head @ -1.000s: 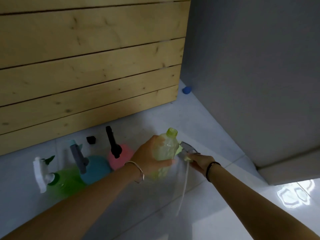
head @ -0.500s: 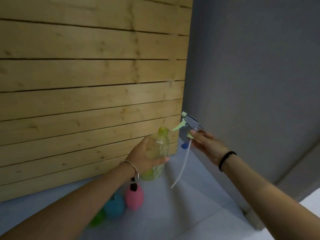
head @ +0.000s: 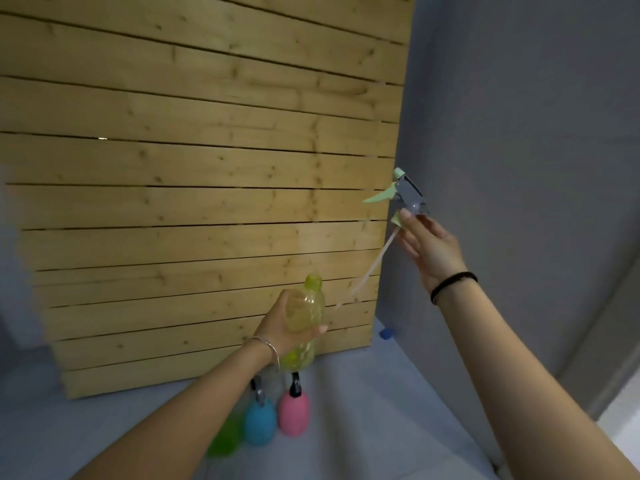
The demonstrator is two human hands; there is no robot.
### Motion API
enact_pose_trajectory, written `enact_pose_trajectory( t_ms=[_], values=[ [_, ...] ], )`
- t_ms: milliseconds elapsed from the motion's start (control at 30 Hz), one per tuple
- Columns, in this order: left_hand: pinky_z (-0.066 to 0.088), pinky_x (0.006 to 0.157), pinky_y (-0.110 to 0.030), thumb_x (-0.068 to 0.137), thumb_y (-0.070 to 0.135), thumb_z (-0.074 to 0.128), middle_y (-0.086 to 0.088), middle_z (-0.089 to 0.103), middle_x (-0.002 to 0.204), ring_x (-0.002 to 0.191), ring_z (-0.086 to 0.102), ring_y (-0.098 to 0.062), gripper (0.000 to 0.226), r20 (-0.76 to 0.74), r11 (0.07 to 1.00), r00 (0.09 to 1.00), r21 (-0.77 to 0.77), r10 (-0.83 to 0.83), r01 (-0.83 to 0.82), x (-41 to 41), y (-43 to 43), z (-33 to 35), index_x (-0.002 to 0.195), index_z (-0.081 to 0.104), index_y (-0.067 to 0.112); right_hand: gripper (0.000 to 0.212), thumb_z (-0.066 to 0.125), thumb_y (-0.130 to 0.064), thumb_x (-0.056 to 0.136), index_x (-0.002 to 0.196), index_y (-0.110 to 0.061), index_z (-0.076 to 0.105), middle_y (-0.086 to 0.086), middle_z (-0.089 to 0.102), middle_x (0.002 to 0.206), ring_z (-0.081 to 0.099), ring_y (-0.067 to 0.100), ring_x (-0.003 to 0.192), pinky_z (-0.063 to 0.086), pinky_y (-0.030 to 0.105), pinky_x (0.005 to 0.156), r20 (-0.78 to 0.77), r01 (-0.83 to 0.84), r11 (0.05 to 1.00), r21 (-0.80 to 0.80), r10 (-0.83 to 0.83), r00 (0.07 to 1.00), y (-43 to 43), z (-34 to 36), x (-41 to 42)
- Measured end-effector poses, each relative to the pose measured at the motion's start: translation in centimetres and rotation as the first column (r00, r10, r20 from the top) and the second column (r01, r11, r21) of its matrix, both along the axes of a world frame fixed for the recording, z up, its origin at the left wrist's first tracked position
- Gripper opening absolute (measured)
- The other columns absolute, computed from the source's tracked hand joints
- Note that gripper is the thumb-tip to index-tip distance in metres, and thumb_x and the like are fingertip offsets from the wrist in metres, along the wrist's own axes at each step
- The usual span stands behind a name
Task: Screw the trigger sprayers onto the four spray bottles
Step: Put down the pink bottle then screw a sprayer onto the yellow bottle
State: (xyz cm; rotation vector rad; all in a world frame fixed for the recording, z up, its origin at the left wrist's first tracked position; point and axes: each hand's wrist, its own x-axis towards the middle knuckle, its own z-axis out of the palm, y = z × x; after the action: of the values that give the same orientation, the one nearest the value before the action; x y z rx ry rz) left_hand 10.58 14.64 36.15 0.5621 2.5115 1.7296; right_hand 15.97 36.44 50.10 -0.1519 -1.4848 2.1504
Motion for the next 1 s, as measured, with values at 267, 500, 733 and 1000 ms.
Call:
enact_pose_trajectory(
  t_ms=[267,500,733,1000],
  values=[
    [0.039,0.09,-0.023,0.06,0.041,0.085,0.017,0.053,0.112,0.112,0.051,-0.01,0.065,0.01,0.997,0.999,-0.067,0.032,-0.031,0.7,-2.9,-0.2,0.11,0.044,0.038,0.011,0.066,-0.023,0.085,0.093,-0.016,0.062,0.001,0.067,0.097,0.066,0.011,0.091,0.053,0.021,0.088,-0.122,0.017,0.993,-0.12,-0.032,0.992,-3.1,2.3,1.0],
    [0.04,0.089,-0.023,0.064,0.038,0.085,0.008,0.055,0.117,0.11,0.051,-0.01,0.067,-0.019,0.996,1.0,-0.084,-0.002,0.001,1.1,-3.1,0.5,0.116,0.044,0.031,0.011,0.067,-0.02,0.084,0.092,-0.015,0.061,0.003,0.066,0.096,0.066,0.013,0.091,0.052,0.021,0.088,-0.081,0.051,0.99,-0.133,-0.062,0.995,-4.1,1.6,0.2],
    [0.039,0.078,-0.01,0.059,0.044,0.085,0.022,0.056,0.11,0.105,0.053,0.003,0.07,-0.049,0.998,0.998,-0.056,-0.026,0.023,1.9,-1.9,1.8,0.116,0.046,0.037,0.038,0.068,-0.014,0.083,0.118,-0.009,0.056,0.01,0.062,0.121,0.061,0.021,0.112,0.049,0.028,0.095,0.023,-0.138,0.984,0.115,0.136,0.99,-6.2,-0.3,0.2],
    [0.044,0.074,-0.017,0.046,0.065,0.076,0.024,0.061,0.104,0.1,0.057,0.003,0.063,-0.09,0.998,0.996,0.068,0.022,-0.016,2.7,-0.2,3.9,0.101,0.047,0.054,0.04,0.067,-0.016,0.083,0.121,-0.007,0.057,0.008,0.068,0.115,0.064,0.014,0.106,0.052,0.02,0.087,0.117,-0.3,0.893,0.336,0.277,0.954,-7.8,-1.5,0.7]
  ],
)
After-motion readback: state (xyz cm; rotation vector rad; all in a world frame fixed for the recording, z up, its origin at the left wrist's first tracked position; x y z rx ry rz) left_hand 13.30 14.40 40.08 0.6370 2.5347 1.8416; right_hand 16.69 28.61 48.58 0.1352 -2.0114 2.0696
